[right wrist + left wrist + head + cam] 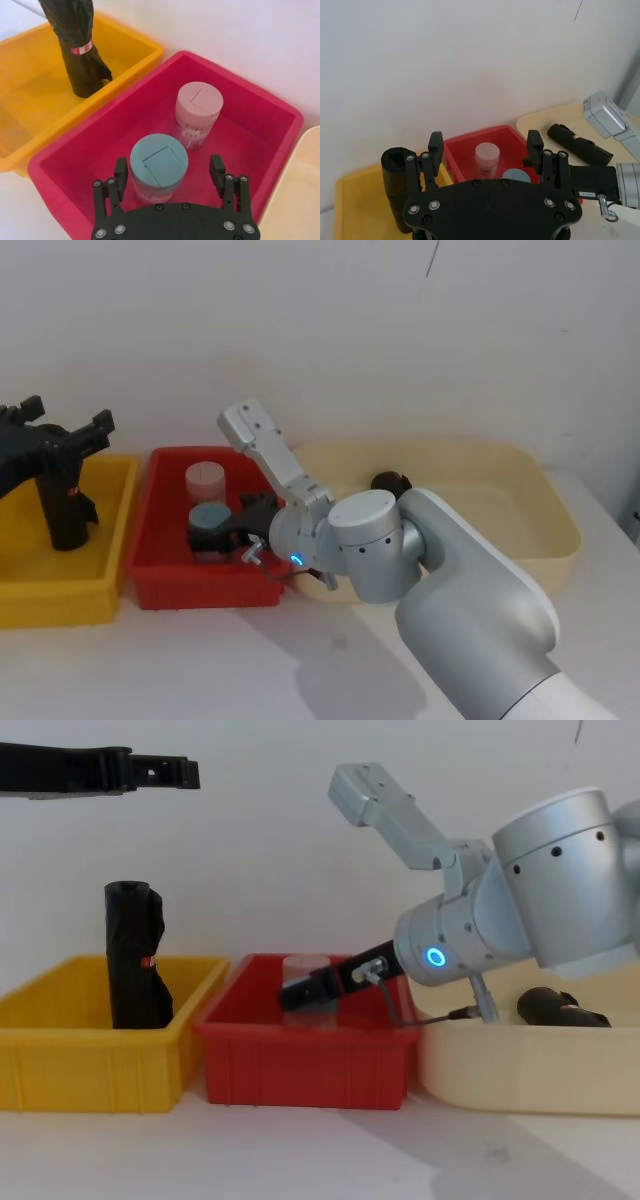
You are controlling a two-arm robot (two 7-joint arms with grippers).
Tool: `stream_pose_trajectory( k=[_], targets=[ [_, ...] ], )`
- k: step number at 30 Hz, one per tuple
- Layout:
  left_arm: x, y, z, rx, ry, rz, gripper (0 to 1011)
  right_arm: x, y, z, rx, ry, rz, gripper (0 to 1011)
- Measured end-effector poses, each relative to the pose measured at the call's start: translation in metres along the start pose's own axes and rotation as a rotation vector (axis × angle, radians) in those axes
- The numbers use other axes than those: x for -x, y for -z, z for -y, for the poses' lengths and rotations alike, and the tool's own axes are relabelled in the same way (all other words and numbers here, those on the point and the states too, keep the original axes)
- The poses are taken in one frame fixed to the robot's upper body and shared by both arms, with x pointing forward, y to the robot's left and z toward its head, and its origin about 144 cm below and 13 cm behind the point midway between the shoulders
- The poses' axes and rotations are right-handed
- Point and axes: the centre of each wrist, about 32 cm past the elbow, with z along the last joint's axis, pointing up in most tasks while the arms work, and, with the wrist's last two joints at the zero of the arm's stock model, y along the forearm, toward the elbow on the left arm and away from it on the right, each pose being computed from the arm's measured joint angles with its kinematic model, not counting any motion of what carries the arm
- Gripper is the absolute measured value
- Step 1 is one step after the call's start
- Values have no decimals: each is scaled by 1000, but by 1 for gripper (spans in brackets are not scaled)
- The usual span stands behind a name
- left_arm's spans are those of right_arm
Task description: Pick up the garbage bag with the one hand and transfer it to the other hand.
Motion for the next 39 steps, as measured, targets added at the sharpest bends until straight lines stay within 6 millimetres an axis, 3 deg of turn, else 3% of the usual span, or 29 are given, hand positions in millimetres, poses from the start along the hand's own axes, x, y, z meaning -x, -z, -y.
stream_pose_trajectory(
  k=[8, 16, 20, 32, 39],
  targets=[
    [0, 0, 0, 0, 0, 0, 1001, 0, 3, 0, 4, -22, -8, 949],
    [0, 0, 0, 0, 0, 0, 1001, 0, 5, -1, -7, -38, -34, 719],
    [0, 0, 0, 0, 0, 0, 1001, 1, 5, -1, -11, -43, -47, 653],
    [0, 0, 0, 0, 0, 0, 1001, 3, 4, 1, -42, -39, -90, 653],
    [0, 0, 0, 0, 0, 0, 1001, -3, -6, 18, -101, -22, -115, 653]
  ],
)
